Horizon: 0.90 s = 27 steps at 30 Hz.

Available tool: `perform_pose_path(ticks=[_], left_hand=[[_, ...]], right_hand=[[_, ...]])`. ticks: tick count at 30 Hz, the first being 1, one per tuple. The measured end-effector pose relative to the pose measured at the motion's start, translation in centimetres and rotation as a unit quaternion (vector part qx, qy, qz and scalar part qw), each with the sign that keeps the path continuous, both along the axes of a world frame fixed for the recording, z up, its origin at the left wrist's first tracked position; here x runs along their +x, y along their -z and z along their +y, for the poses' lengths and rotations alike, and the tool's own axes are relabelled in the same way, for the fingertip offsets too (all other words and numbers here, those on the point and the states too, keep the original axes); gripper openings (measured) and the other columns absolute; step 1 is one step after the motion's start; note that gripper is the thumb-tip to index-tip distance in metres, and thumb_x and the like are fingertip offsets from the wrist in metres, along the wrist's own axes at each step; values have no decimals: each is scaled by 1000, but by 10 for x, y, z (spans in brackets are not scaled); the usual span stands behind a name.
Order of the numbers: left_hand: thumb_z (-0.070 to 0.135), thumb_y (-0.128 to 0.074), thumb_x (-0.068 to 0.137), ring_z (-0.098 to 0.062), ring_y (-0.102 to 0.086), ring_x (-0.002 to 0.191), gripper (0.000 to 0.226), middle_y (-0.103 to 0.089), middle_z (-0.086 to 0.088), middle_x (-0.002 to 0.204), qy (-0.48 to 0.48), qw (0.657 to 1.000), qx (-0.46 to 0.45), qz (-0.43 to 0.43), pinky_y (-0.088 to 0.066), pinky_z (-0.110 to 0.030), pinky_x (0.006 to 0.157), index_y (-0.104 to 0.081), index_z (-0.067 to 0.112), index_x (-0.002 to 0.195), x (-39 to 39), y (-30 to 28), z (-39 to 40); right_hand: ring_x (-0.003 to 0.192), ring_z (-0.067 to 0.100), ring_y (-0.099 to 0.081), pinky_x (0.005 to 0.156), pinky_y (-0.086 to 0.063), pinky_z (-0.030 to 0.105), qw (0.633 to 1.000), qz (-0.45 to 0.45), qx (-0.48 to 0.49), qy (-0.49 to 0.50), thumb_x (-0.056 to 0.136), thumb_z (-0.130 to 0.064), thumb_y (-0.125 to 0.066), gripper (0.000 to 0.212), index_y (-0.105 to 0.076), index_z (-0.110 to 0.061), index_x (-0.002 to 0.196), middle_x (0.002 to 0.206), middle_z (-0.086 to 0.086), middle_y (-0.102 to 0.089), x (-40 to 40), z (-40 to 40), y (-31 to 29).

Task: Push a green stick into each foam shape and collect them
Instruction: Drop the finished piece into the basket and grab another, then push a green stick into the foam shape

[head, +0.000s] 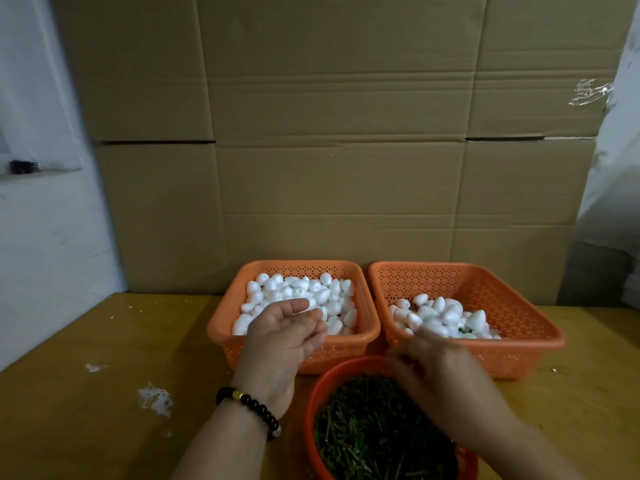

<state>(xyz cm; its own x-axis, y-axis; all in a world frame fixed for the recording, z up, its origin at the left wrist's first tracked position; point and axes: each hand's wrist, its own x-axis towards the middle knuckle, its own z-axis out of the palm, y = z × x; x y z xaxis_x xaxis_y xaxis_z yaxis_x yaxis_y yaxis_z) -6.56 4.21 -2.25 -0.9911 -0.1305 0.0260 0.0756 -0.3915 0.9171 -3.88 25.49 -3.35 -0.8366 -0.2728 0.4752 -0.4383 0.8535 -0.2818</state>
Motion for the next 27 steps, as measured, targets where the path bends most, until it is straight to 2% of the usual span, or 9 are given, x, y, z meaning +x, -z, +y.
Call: perform_pose_path(ticks=[4, 9, 12, 15, 17, 19, 21, 23, 27], left_hand=[[1, -66, 87, -16, -71, 89, 18, -68, -9, 103, -44, 994, -100, 24, -57, -23, 70, -63, 11, 101, -13, -2, -15], [8, -61, 90, -13, -66, 91, 15, -65, 0, 106, -22, 930, -365, 35, -58, -33, 79, -64, 17, 101, -50, -7, -20], [18, -58, 89, -11, -57, 103, 25, -59, 6, 120, 24, 839, -543, 30, -49, -29, 92, -64, 26, 112, -76, -8, -18], [39, -58, 87, -17, -33, 136, 39, -41, 4, 147, 112, 678, -726, 0, -23, -30, 112, -56, 39, 126, -96, -7, -10], [42, -58, 87, -19, -27, 139, 45, -37, 5, 150, 146, 631, -761, -25, -25, -28, 104, -50, 44, 131, -105, -7, -4], [39, -60, 86, -18, -39, 128, 50, -45, 5, 141, 175, 633, -753, -48, -34, -30, 92, -46, 48, 133, -112, -9, 1], [45, -58, 86, -20, -35, 133, 54, -42, 5, 144, 202, 609, -765, -55, -33, -34, 97, -40, 50, 136, -117, -9, 4], [59, -50, 83, -22, -19, 143, 60, -27, 5, 155, 221, 569, -790, -61, -22, -44, 113, -34, 51, 140, -119, -8, 7], [73, -38, 82, -21, -9, 145, 51, -24, 11, 156, 227, 501, -833, -56, 1, -50, 115, -42, 59, 131, -118, -5, 8]], right_hand=[[103, -1, -54, 89, -48, 24, 981, -126, 133, -59, 74, -78, -36, 63, -53, -41, 123, 113, -22, -52, 19, -17, 10], [120, 7, -42, 100, -37, 24, 971, -126, 185, -86, 79, -73, -43, 63, -38, -46, 135, 125, -16, -45, 23, -19, 12], [121, 13, -41, 102, -36, 27, 964, -122, 215, -98, 86, -62, -46, 53, -40, -43, 136, 126, -10, -45, 21, -21, 13], [119, 13, -42, 102, -37, 27, 964, -122, 213, -103, 88, -59, -47, 49, -43, -41, 134, 124, -9, -45, 19, -22, 15], [119, 13, -43, 101, -38, 28, 964, -120, 212, -104, 88, -58, -47, 48, -44, -40, 132, 122, -9, -45, 18, -23, 17], [119, 14, -43, 101, -38, 29, 964, -123, 210, -104, 88, -57, -47, 47, -45, -40, 132, 122, -8, -45, 19, -23, 18], [119, 14, -43, 100, -38, 28, 965, -122, 205, -107, 89, -57, -47, 46, -46, -40, 131, 122, -8, -45, 19, -23, 19], [118, 13, -43, 99, -37, 26, 967, -119, 200, -107, 88, -57, -46, 46, -46, -40, 131, 121, -9, -45, 19, -23, 20], [119, 14, -43, 100, -36, 26, 966, -123, 195, -113, 89, -56, -47, 46, -46, -39, 132, 122, -8, -45, 18, -23, 19]])
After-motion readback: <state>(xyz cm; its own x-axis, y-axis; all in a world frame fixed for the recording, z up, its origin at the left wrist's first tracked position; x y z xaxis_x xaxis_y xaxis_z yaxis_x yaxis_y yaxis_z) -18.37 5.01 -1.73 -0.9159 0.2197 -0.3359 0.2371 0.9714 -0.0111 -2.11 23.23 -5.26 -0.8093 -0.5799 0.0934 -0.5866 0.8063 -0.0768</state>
